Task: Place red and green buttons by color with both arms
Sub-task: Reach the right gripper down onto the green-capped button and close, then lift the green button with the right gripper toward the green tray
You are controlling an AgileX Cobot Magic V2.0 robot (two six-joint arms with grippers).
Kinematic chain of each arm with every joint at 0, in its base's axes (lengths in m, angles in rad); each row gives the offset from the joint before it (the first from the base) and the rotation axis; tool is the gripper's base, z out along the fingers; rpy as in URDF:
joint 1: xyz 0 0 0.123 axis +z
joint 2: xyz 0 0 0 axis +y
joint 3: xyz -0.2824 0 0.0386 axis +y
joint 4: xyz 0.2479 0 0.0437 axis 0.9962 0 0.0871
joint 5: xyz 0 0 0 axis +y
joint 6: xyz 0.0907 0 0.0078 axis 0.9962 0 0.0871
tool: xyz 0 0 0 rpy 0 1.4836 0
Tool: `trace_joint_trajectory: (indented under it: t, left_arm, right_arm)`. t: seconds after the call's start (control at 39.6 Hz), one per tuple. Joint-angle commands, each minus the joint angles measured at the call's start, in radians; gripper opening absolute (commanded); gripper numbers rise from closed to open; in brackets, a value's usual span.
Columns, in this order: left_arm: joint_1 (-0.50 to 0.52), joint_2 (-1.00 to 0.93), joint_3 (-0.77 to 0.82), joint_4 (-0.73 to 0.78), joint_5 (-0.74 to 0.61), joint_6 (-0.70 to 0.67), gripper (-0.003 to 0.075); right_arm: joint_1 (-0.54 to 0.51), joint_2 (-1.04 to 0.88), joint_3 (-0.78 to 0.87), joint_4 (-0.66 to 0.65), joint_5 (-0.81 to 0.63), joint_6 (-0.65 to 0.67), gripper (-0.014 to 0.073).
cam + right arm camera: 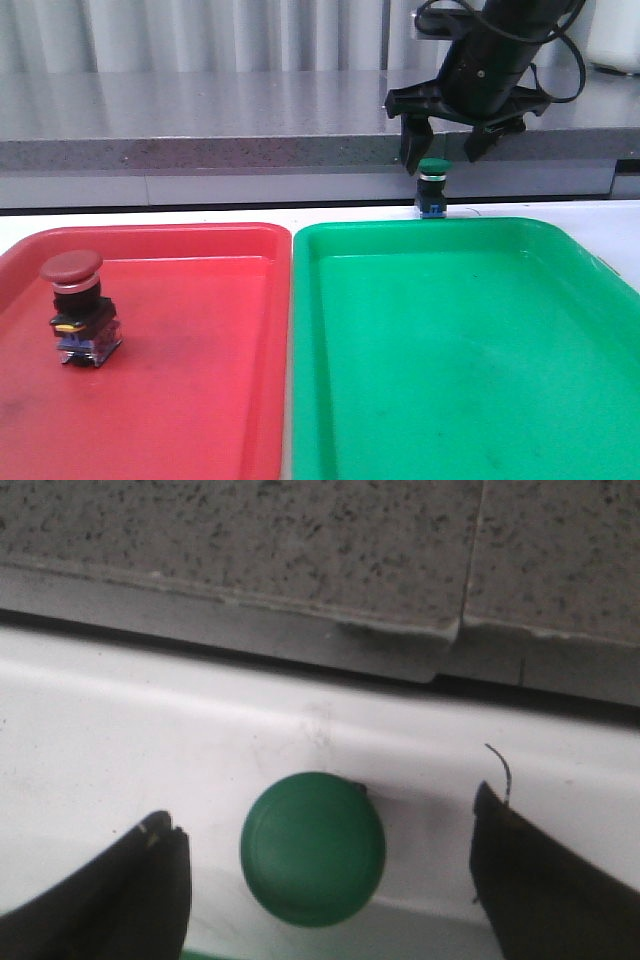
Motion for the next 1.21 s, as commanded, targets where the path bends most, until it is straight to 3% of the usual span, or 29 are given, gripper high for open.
trace_joint_trajectory:
  t: [0.0, 0.13, 0.35, 0.45, 0.98, 1.19]
  left_arm:
    - [0.000, 0.012, -0.025, -0.001, -0.082, -0.006, -0.0020]
    - [0.000, 0.012, -0.025, -0.001, -0.082, -0.006, -0.0020]
    - [0.000, 0.012, -0.025, -0.001, -0.082, -0.006, -0.0020]
    - [0.000, 0.012, -0.025, -0.001, -0.082, -0.006, -0.0020]
    - [0.000, 0.012, -0.025, -0.001, -0.082, -0.006, -0.0020]
    - [0.000, 0.012, -0.025, -0.001, -0.082, -0.006, -0.0020]
  right_arm:
    - [-0.002, -0.038, -0.053, 0.003, -0.029, 0.001, 0.0587]
    - [-0.002, -0.028, -0.053, 0.003, -0.025, 0.001, 0.0546]
    - [-0.002, -0.027, -0.054, 0.003, -0.037, 0.001, 0.0276]
    - [-0.002, -0.027, -0.054, 0.004, -0.042, 0.001, 0.0213]
    - [0.003, -0.234, -0.040, 0.003, 0.068, -0.002, 0.0195]
    - [0.043, -0.412, 0.200, 0.003, -0.018, -0.007, 0.0195]
